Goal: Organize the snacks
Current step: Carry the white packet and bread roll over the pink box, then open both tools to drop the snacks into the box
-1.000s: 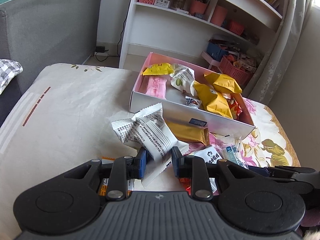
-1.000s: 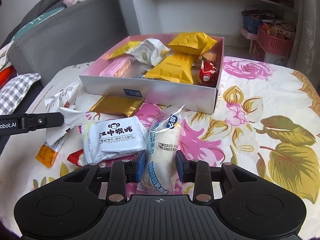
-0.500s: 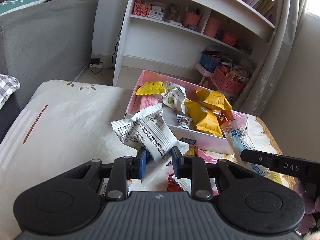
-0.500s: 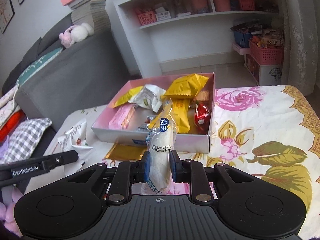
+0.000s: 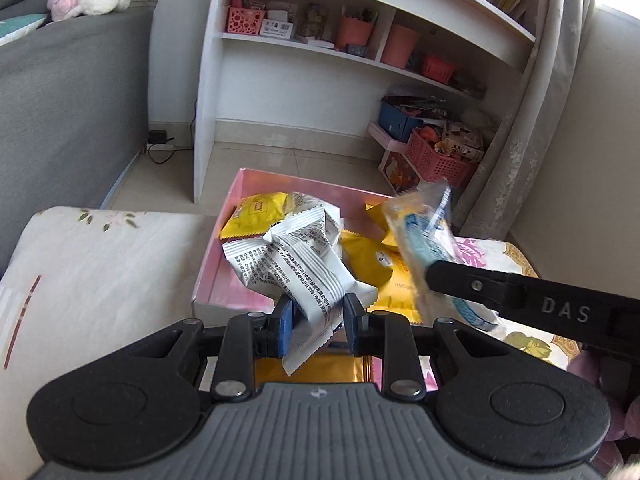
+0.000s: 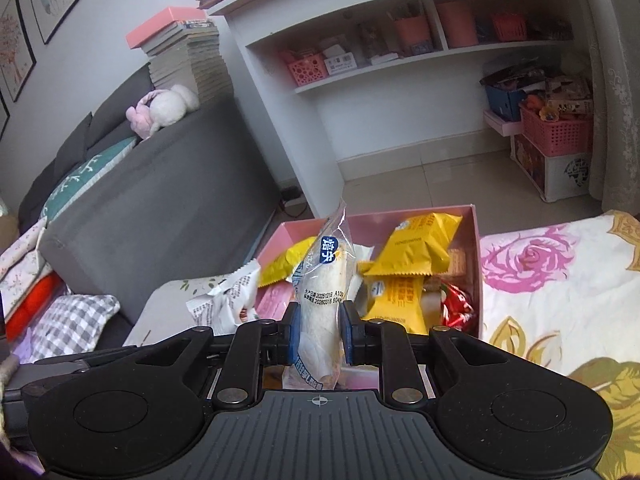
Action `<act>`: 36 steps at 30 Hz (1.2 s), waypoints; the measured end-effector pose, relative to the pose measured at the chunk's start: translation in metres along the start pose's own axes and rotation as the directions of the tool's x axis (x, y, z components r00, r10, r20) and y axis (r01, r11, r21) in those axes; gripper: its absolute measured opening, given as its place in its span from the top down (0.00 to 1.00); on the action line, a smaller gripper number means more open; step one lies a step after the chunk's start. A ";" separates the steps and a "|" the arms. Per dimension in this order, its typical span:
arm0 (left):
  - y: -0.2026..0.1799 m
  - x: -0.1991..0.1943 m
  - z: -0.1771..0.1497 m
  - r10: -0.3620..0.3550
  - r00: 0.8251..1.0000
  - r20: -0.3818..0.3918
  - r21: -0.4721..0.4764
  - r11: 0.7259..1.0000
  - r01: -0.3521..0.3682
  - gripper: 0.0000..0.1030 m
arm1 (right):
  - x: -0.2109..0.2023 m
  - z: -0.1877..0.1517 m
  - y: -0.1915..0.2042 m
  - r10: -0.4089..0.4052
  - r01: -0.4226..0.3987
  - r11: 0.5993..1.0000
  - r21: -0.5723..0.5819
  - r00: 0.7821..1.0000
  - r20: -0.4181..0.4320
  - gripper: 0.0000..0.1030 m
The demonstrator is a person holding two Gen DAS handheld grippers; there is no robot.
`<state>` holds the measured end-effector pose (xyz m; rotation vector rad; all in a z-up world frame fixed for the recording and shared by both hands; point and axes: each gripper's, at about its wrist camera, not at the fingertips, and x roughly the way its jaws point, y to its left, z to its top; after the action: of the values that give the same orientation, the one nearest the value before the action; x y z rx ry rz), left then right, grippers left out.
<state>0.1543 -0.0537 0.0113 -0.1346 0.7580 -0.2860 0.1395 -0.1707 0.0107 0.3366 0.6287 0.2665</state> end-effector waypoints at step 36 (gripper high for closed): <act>0.000 0.016 0.006 0.006 0.999 -0.034 0.053 0.999 -0.004 0.47 | 0.024 0.014 0.000 -0.069 0.069 0.997 -0.043 0.997 0.017 0.39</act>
<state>0.1694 -0.0584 0.0047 -0.0779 0.7839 -0.3042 0.1664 -0.1657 0.0088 0.2741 0.6177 0.2110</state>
